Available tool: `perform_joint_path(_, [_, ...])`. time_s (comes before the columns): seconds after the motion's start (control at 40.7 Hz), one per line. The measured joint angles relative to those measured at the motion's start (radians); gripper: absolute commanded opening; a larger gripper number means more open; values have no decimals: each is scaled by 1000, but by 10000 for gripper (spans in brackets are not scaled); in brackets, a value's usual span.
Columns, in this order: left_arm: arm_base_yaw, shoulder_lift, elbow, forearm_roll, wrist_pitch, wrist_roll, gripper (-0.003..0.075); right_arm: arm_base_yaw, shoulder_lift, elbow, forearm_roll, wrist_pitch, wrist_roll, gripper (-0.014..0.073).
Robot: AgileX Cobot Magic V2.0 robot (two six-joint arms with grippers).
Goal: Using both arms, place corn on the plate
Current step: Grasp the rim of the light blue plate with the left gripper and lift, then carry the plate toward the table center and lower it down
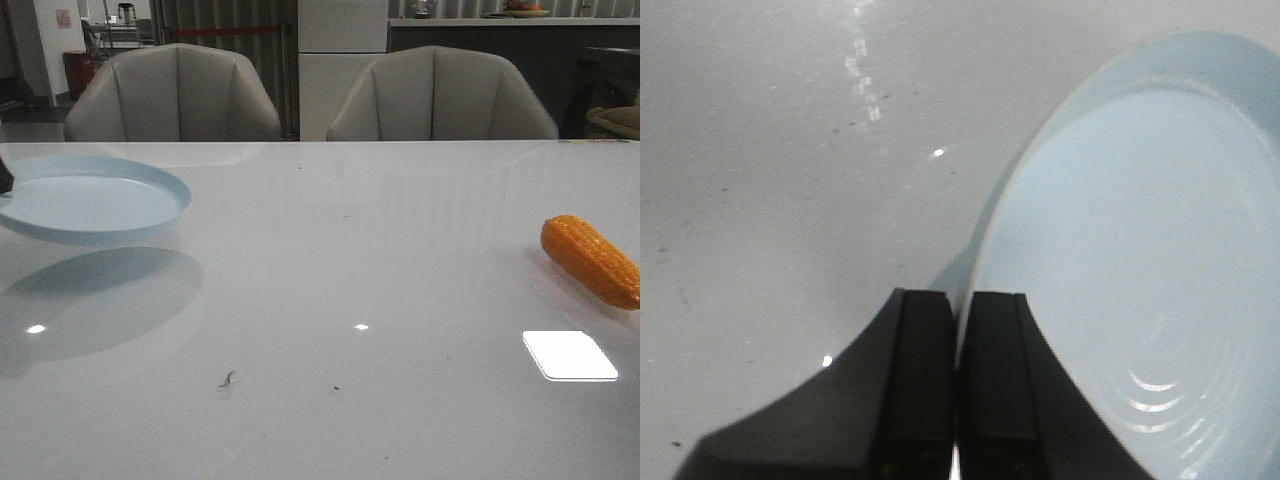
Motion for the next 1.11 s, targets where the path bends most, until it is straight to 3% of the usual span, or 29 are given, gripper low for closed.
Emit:
perform_joint_path(0.295, [-135,0,-60,-29,37,0,94,0,0,0,0,0,0,550])
perform_joint_path(0.688, [-356,23,-62,-71,-38,0,94,0,0,0,0,0,0,550])
perform_joint_path(0.982, [-435,98,-62,-71,-38,0,99,0,0,0,0,0,0,550])
perform_joint_path(1.105, [-445,116,-62,-71,-34,0,160,0,0,0,0,7,0,550])
